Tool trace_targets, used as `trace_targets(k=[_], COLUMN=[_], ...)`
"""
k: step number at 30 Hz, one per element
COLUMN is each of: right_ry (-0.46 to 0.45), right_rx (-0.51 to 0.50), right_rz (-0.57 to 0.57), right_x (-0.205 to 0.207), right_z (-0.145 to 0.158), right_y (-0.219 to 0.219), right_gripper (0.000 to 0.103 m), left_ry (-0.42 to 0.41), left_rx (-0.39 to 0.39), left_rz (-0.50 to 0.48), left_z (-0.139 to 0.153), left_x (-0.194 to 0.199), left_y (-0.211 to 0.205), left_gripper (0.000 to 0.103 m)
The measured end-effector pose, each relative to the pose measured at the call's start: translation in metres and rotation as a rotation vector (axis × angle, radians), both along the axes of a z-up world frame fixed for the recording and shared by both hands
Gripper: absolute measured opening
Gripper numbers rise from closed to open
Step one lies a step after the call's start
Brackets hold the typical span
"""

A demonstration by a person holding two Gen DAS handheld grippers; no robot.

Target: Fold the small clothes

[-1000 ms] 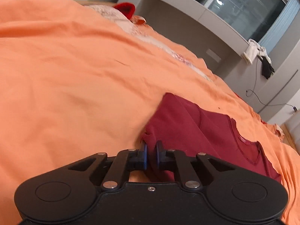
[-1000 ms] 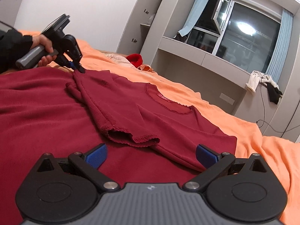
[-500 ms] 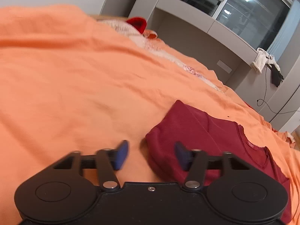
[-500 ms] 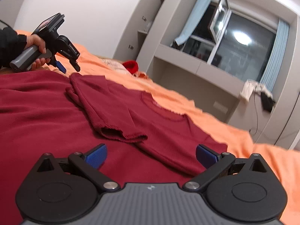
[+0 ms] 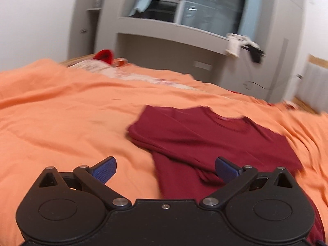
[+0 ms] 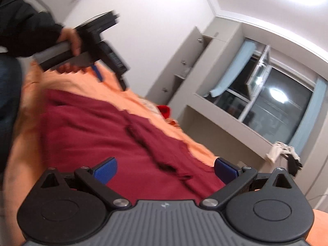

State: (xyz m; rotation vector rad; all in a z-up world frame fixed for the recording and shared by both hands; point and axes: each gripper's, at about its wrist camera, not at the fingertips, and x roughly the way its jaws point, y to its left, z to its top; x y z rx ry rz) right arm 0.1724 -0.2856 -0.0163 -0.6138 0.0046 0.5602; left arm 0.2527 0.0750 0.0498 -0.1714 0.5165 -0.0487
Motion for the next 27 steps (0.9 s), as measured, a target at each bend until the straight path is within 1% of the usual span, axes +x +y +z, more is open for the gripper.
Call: trace_targets(k=[2,4,5,10,11,14,15,17,18,19,20,21,22,23,26,27], right_ry=[0.015,0.012,0.014,0.036,0.027,-0.051,-0.08,-0.103,-0.106,-0.111,-0.119,-0.113,-0.105,-0.094,-0.072,-0.062], right_rx=[-0.063,-0.132,-0.171,-0.287,-0.318,-0.422,-0.449,-0.469,-0.463,-0.458,-0.461,-0.469,-0.471,-0.476,-0.499,-0.503], right_rz=[0.025,0.043,0.049,0.004,-0.009,-0.053,-0.07,-0.09,-0.097,-0.108,-0.121,-0.118,-0.11,-0.101,-0.08,-0.077], right_x=[-0.017,-0.03,-0.035,-0.039,-0.039,-0.039,-0.038,-0.034,-0.034,-0.033,-0.031,-0.03,-0.03,-0.03,-0.038,-0.041], right_z=[-0.015,-0.029,-0.037,-0.068,-0.074,-0.092,-0.097,-0.1,-0.1,-0.1,-0.099,-0.099,-0.098,-0.098,-0.097,-0.095], right_y=[0.006,0.011,0.013,0.024,0.028,0.04,0.043,0.046,0.046,0.046,0.046,0.046,0.047,0.048,0.049,0.05], right_gripper=[0.103,0.103,0.103,0.103,0.103,0.103,0.103,0.102,0.099,0.09,0.086,0.084,0.077,0.073,0.055,0.053], left_ry=[-0.029,-0.083,-0.097,-0.151,-0.154,-0.137,-0.151,-0.177,-0.179,-0.178,-0.178,-0.179,-0.18,-0.184,-0.202,-0.208], left_rx=[0.018,0.025,0.035,0.09,0.101,0.142,0.148,0.142,0.139,0.139,0.144,0.15,0.157,0.162,0.186,0.196], left_rz=[-0.046,-0.082,-0.104,-0.184,-0.189,-0.183,-0.188,-0.209,-0.215,-0.218,-0.221,-0.227,-0.236,-0.248,-0.297,-0.314], left_z=[0.0,-0.002,-0.004,-0.021,-0.026,-0.035,-0.034,-0.032,-0.032,-0.033,-0.034,-0.034,-0.034,-0.034,-0.036,-0.036], left_x=[-0.026,-0.055,-0.068,-0.112,-0.117,-0.12,-0.122,-0.127,-0.127,-0.127,-0.128,-0.127,-0.128,-0.129,-0.134,-0.136], left_y=[-0.013,-0.026,-0.033,-0.059,-0.062,-0.064,-0.063,-0.061,-0.059,-0.058,-0.058,-0.058,-0.058,-0.06,-0.065,-0.068], left_gripper=[0.102,0.102,0.102,0.102,0.102,0.102,0.102,0.102,0.102,0.102,0.102,0.102,0.102,0.102,0.102,0.102])
